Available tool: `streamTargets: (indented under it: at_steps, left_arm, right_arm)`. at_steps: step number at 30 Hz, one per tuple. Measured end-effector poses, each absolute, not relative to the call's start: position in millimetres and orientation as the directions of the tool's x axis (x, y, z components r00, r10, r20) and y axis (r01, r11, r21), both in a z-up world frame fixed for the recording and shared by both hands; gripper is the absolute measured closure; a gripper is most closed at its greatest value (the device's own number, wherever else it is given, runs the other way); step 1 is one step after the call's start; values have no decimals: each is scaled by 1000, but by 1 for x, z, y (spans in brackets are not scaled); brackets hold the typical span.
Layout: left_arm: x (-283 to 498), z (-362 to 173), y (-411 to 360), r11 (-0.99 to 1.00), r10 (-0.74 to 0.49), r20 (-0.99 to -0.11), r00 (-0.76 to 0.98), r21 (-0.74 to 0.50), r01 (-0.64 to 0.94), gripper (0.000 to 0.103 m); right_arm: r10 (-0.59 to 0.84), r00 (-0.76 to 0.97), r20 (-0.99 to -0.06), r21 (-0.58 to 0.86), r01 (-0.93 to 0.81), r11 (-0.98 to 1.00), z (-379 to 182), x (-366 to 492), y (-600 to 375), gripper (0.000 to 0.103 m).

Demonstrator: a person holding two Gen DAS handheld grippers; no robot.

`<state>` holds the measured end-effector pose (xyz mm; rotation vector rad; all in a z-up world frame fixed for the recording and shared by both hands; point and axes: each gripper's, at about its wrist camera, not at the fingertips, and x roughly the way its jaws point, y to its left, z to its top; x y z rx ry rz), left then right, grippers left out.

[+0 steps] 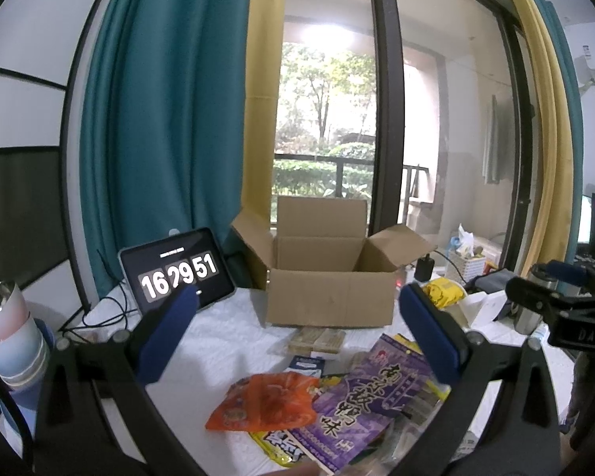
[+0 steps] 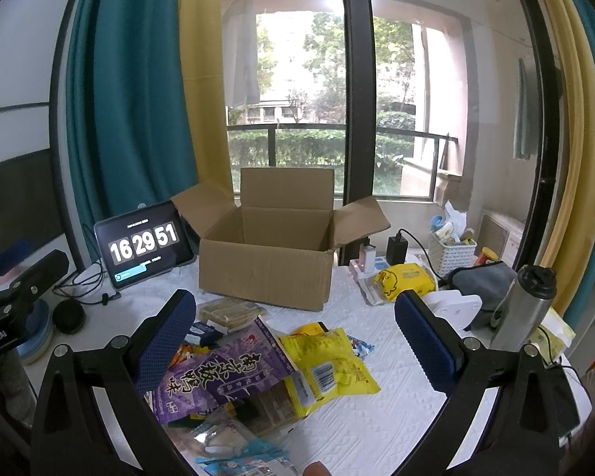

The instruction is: Organize snacks

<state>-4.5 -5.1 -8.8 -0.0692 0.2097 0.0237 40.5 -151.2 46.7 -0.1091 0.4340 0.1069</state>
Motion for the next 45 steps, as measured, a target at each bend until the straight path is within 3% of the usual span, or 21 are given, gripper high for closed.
streamTargets:
  at_steps: [30, 39, 45]
  left_arm:
    - [-6, -11, -6, 997, 16, -217, 976, -64, -31, 0]
    - [5, -55, -8, 999, -3, -351, 936, -34, -10, 0]
    - [11, -94, -12, 1000, -23, -461, 887, -14, 19, 0]
  right_arm:
    - [85, 897, -434, -77, -131, 988, 42, 36, -149, 0]
    - [111, 848, -519, -77, -176, 981, 2, 30, -147, 0]
    - [139, 756, -639, -38, -211, 977, -46, 30, -151, 0]
